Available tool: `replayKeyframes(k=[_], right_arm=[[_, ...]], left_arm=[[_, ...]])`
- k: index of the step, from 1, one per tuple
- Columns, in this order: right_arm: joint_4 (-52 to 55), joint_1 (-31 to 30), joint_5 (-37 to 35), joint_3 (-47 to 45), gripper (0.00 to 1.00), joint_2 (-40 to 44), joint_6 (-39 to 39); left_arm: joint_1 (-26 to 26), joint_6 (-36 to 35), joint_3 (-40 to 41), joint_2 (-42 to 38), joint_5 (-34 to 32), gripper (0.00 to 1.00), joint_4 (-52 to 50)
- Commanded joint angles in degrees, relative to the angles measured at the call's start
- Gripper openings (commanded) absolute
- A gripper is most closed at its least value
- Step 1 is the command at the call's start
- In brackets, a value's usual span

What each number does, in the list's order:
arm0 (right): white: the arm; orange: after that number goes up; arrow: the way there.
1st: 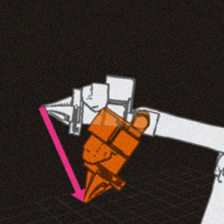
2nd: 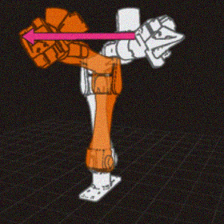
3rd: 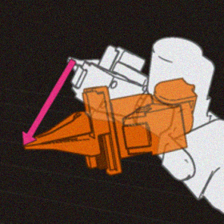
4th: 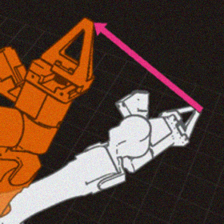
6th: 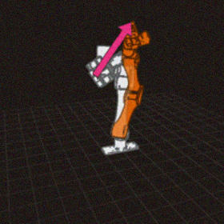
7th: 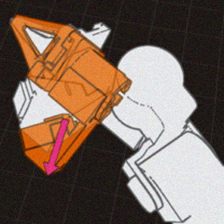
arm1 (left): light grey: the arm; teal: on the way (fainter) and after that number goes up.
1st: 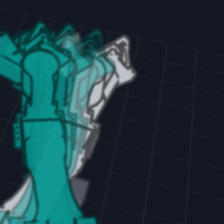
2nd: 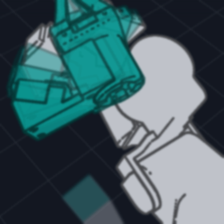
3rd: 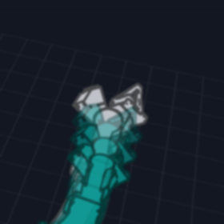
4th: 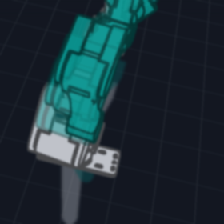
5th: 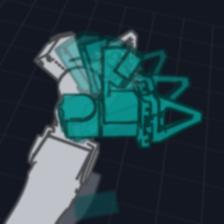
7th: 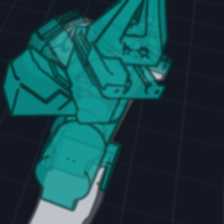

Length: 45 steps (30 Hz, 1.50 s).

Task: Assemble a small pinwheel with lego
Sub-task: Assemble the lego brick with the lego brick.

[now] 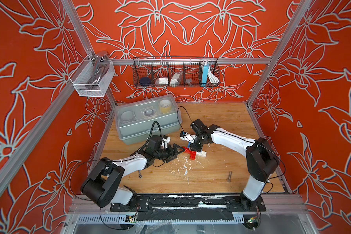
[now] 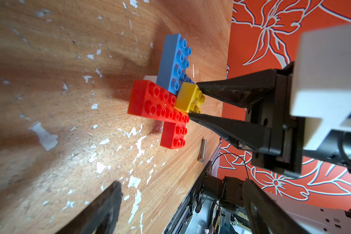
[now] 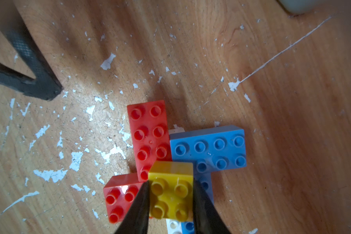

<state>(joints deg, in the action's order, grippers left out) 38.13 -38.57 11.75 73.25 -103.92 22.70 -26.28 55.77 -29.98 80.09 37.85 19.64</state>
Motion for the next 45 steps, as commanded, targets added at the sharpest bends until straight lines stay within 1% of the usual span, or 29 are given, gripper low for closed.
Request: replayKeyframes(k=[1, 4, 7, 9, 12, 15, 17, 18, 20, 21, 23, 25, 26, 27, 29, 31, 33, 35, 37, 38, 40, 42, 44, 45], right_arm=[[10.28, 2.73, -9.56, -4.40, 0.03, -8.10, 4.23], [11.69, 3.54, -8.92, -0.97, 0.03, -11.07, 4.37], [11.17, 3.51, -9.42, -0.19, 0.03, -12.76, 3.98], [9.50, 3.53, -10.86, -1.09, 0.03, -11.97, 3.34], [8.15, 3.42, -10.67, -3.64, 0.03, -9.37, 2.72], [8.79, 2.68, -8.94, -4.29, 0.03, -9.01, -1.38], [10.61, 1.69, -7.35, -3.07, 0.03, -8.90, -8.76], [10.86, 1.36, -8.10, -3.01, 0.03, -8.37, -14.39], [10.90, 1.30, -7.69, -4.00, 0.03, -6.05, -28.52], [11.03, 1.30, -8.68, -4.75, 0.03, -4.47, -35.51], [12.68, 1.18, -10.89, -6.50, 0.03, -0.86, -52.06], [13.17, 0.43, -10.53, -7.77, 0.01, 2.14, -65.68], [12.37, -0.17, -10.37, -7.84, 0.00, 3.12, -69.47], [12.36, -0.85, -11.08, -7.04, 0.00, 3.24, -71.47], [14.67, -1.38, -12.33, -3.96, 0.00, 1.86, -73.32], [14.08, -1.31, -10.30, -2.87, 0.03, 0.87, -74.06], [13.17, -1.88, -11.03, -1.89, 0.05, 1.06, -74.32], [14.07, -2.12, -11.48, -0.35, 0.13, 1.45, -73.29], [15.31, -2.12, -12.57, 1.43, 0.17, 3.29, -71.42], [16.17, -2.13, -13.34, 2.34, 0.21, 4.57, -70.72], [17.88, -2.11, -15.21, 4.66, 0.33, 8.14, -68.40], [18.40, -2.04, -15.55, 6.18, 0.40, 11.24, -65.43], [20.05, -1.91, -16.93, 7.18, 0.49, 14.45, -63.24], [19.61, -1.69, -16.68, 6.91, 0.57, 16.60, -61.49]], left_arm=[[-0.78, 0.23, 0.80, -2.33, -1.55, 0.88, -1.29], [-1.35, 0.12, 0.80, -2.83, -2.34, 0.88, -1.82], [-1.56, 0.23, 0.64, -2.75, -2.34, 0.88, -1.79], [-1.65, 0.03, 0.53, -2.62, -2.44, 0.88, -2.02], [-1.92, 0.13, 0.53, -2.47, -2.47, 0.88, -1.84], [-2.03, 0.45, 0.84, -2.31, -2.61, 0.88, -1.30], [-1.94, 1.19, 0.80, -2.62, -2.93, 0.88, -1.58], [-1.72, 1.78, 0.99, -3.02, -3.21, 0.88, -1.89], [-1.33, 2.85, 2.02, -5.44, -5.49, 0.89, -3.33], [-1.24, 2.42, 2.35, -6.93, -7.29, 0.90, -4.98], [-1.23, -0.43, 1.93, -10.61, -11.40, 0.90, -11.46], [-1.25, -2.57, 1.26, -13.21, -13.72, 0.90, -16.68], [-1.23, -3.06, 1.16, -14.36, -14.40, 0.90, -18.31], [-1.27, -3.20, 1.08, -15.21, -14.90, 0.90, -19.44], [-1.36, -3.71, 0.92, -16.54, -14.91, 0.90, -21.81], [-1.32, -4.79, 0.04, -17.83, -15.27, 0.90, -25.25], [-1.34, -5.52, -0.36, -19.78, -16.28, 0.91, -27.90], [-1.28, -6.55, -1.27, -21.92, -18.19, 0.92, -30.72], [-1.06, -8.20, -3.26, -23.99, -20.06, 0.93, -34.20], [-0.91, -8.81, -4.28, -25.51, -20.94, 0.94, -35.80], [-0.45, -10.30, -6.44, -26.96, -22.33, 0.96, -38.23], [0.68, -11.82, -9.30, -27.91, -24.20, 0.97, -41.31], [2.22, -13.78, -12.76, -28.56, -26.74, 0.97, -45.07], [2.97, -15.39, -14.32, -28.89, -28.03, 0.97, -46.17]])
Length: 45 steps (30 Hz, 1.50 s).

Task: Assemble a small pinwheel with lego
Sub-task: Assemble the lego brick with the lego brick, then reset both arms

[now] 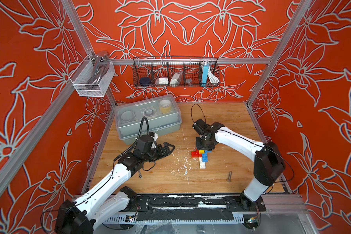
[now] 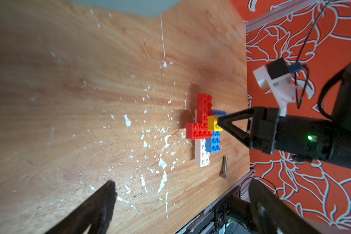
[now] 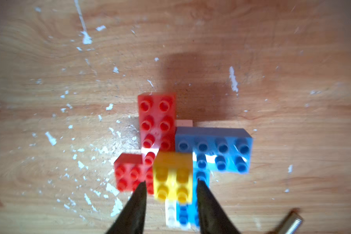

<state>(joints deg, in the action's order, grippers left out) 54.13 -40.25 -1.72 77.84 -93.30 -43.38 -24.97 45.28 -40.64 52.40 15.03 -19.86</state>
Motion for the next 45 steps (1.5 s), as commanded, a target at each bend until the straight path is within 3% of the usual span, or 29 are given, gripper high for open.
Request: replayKeyframes(k=[1, 2, 5, 7, 10, 12, 15, 17, 20, 24, 27, 29, 30, 32, 33, 34, 35, 36, 37, 38, 39, 40, 41, 42, 43, 44, 45], right_arm=[[3.22, 0.24, -3.71, 1.54, 0.70, 8.38, 6.17], [2.35, 0.55, -4.31, 0.55, 0.98, 10.52, 8.05], [-5.53, 3.25, -4.10, -6.47, 0.99, 19.89, 17.78], [-11.79, 5.67, -7.81, -13.25, 1.00, 27.03, 21.68], [-21.38, 9.40, -12.36, -23.30, 1.00, 35.46, 27.01], [-26.46, 13.02, -12.25, -28.63, 1.00, 38.71, 29.29], [-33.07, 20.86, -3.99, -36.02, 1.00, 39.69, 31.97], [-37.64, 24.13, -3.29, -40.10, 1.00, 38.64, 35.44], [-53.64, 24.84, -5.96, -49.52, 1.00, 37.56, 42.79], [-63.41, 26.25, -10.04, -51.75, 1.00, 32.88, 46.60], [-87.23, 29.06, -9.39, -60.59, 1.00, 29.79, 47.44], [-93.98, 31.57, -9.72, -62.13, 1.00, 24.89, 45.45], [-88.15, 32.23, -8.69, -59.73, 1.00, 24.58, 45.64], [-90.05, 33.82, -7.50, -58.26, 1.00, 21.65, 45.46], [-92.86, 34.71, -5.89, -58.90, 1.00, 20.08, 46.13], [-100.78, 35.62, -4.44, -61.47, 1.00, 16.34, 45.95], [-110.45, 36.02, -4.82, -63.45, 1.00, 11.68, 45.71], [-113.58, 35.76, -6.64, -64.11, 1.00, 9.41, 45.68], [-99.63, 35.80, -8.93, -60.61, 1.00, 13.13, 44.16], [-98.64, 36.71, -9.17, -58.74, 1.00, 12.99, 42.95], [-104.67, 36.94, -8.96, -59.71, 1.00, 10.02, 43.32], [-99.61, 36.85, -9.30, -59.25, 1.00, 11.84, 43.11], [-98.74, 36.83, -9.28, -59.11, 1.00, 12.93, 42.81], [-104.22, 36.87, -9.55, -60.20, 0.99, 10.96, 43.20], [-103.14, 36.81, -9.64, -60.12, 0.99, 11.09, 43.17], [-98.61, 36.80, -9.74, -59.17, 0.99, 12.80, 42.74], [-101.29, 36.83, -9.54, -59.87, 1.00, 12.33, 43.11]], left_arm=[[2.22, -6.80, -5.06, -1.55, -7.28, 0.97, -7.76], [2.61, -8.61, -6.35, -1.88, -9.70, 0.96, -9.02], [2.95, -14.37, -6.79, -4.29, -22.44, 0.94, -8.30], [2.95, -22.25, -2.80, -7.22, -29.54, 0.98, -2.25], [3.31, -27.76, 6.82, -12.24, -38.99, 0.97, 9.97], [3.42, -34.48, 14.55, -15.22, -41.14, 0.95, 19.76], [3.78, -47.25, 22.74, -17.56, -42.64, 0.94, 27.94], [4.09, -50.46, 26.37, -17.61, -45.88, 0.94, 33.12], [5.71, -55.31, 31.01, -15.02, -43.24, 0.92, 43.29], [13.74, -51.55, 33.39, -2.86, -38.66, 0.92, 53.06], [19.08, -52.27, 33.17, 8.93, -33.63, 0.93, 65.14], [22.93, -48.64, 28.70, 10.14, -30.22, 0.93, 55.95], [25.93, -43.74, 28.06, 10.44, -26.46, 0.93, 56.43], [29.73, -38.74, 31.67, 17.81, -21.59, 0.90, 70.13], [29.77, -38.83, 32.25, 24.29, -21.45, 0.90, 77.42], [29.61, -40.94, 32.16, 31.07, -17.27, 0.88, 85.29], [29.32, -42.10, 30.84, 30.96, -15.59, 0.89, 83.47], [29.09, -42.57, 27.20, 25.91, -14.49, 0.89, 68.96], [28.95, -42.47, 25.95, 26.40, -15.23, 0.91, 66.43], [29.01, -42.09, 26.27, 29.97, -16.27, 0.93, 72.72], [29.02, -42.08, 24.88, 29.13, -15.96, 0.94, 69.19], [28.94, -42.03, 23.47, 27.05, -15.93, 0.95, 62.44], [28.95, -42.19, 24.95, 29.20, -16.21, 0.95, 68.66], [28.84, -42.22, 24.85, 29.50, -16.34, 0.98, 69.38], [28.78, -42.12, 23.40, 27.60, -16.39, 0.98, 63.16], [28.67, -42.28, 24.04, 28.41, -16.64, 0.98, 65.60], [28.45, -42.44, 24.57, 29.19, -16.94, 0.98, 68.15]])
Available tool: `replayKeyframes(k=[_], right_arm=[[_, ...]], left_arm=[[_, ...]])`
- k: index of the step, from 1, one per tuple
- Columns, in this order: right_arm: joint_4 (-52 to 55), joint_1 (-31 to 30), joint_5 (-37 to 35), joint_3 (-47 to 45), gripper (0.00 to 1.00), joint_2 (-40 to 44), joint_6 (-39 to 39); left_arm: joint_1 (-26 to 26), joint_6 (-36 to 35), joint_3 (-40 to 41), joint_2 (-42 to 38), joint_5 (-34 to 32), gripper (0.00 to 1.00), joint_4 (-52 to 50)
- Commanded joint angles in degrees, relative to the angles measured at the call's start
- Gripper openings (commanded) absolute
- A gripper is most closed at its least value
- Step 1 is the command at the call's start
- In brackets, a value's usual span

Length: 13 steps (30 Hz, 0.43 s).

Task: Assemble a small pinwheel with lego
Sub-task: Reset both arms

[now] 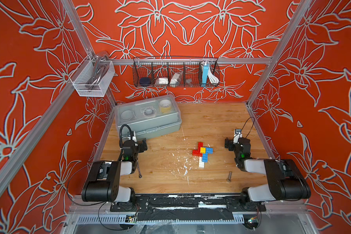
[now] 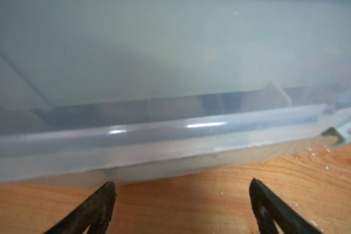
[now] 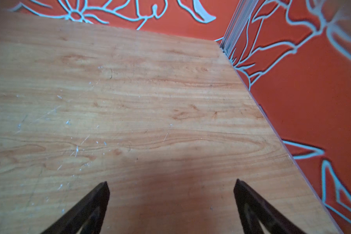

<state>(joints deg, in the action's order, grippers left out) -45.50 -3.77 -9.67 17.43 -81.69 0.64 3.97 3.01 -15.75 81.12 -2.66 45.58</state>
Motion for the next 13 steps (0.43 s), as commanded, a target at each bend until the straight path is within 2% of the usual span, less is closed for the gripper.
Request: replayKeyframes(k=[1, 3, 5, 13], right_arm=[[-4.23, 0.30, -1.67, 0.11, 1.00, -0.39, -0.76], [0.86, 0.26, -1.60, 1.12, 1.00, 1.34, -1.23], [-2.77, 0.28, -1.67, 0.41, 1.00, 0.08, -0.89], [0.22, 0.30, -1.58, 1.11, 1.00, 0.87, -1.09]], left_arm=[[-0.81, -0.34, -0.78, -0.50, 0.30, 0.98, 0.26], [-1.64, -1.13, -1.30, -0.27, -0.40, 0.98, -0.19], [-2.12, -1.38, -1.72, -0.98, -0.95, 0.98, -2.00], [-2.09, -1.42, -1.63, -0.77, -0.95, 0.98, -1.43]])
